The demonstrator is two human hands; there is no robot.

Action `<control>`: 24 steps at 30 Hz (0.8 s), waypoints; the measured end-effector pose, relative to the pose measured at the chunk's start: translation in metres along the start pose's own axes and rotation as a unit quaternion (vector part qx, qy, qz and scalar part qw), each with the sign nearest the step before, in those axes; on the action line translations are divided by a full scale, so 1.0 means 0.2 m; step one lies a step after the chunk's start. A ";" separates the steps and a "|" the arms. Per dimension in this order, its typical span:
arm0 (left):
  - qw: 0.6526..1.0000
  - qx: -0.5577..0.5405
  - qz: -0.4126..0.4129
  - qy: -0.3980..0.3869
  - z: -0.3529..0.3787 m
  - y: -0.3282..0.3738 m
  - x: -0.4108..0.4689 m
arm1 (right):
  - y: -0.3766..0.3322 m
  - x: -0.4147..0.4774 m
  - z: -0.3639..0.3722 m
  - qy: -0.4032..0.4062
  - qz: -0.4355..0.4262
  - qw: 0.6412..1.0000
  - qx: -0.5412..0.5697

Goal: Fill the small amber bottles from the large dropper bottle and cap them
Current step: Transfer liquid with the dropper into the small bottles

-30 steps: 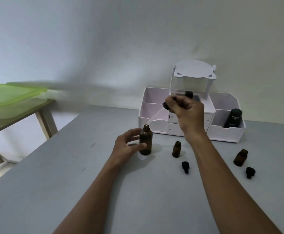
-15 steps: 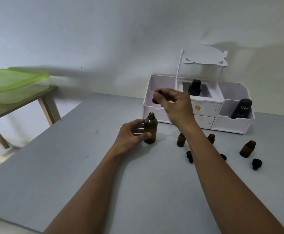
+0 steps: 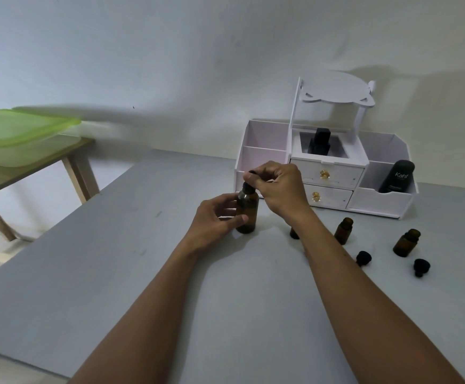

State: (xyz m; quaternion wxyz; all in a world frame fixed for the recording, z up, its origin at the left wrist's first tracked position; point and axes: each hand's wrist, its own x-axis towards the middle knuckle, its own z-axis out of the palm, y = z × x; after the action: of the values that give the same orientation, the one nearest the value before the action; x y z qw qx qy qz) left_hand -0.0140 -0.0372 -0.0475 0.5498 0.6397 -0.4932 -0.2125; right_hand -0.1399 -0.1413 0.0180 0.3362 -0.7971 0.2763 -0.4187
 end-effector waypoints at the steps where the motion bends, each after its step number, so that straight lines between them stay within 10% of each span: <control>1: 1.000 0.000 0.000 0.001 0.00 0.00 0.00 | 0.00 0.00 0.00 0.004 -0.001 1.000 -0.001; 16: 1.000 0.011 -0.003 0.004 0.01 0.01 -0.02 | -0.09 -0.01 -0.02 0.035 -0.023 0.999 0.004; 24: 0.947 0.056 0.168 0.269 0.11 0.14 -0.12 | -0.27 0.07 -0.27 0.120 -0.086 0.978 0.147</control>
State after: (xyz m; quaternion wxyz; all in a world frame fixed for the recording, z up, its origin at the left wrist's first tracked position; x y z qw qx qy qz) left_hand -0.0530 -0.0247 -0.0352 0.6528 0.6106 -0.4389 0.0908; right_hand -0.1703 -0.1340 0.0899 0.3767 -0.7037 0.1801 -0.5749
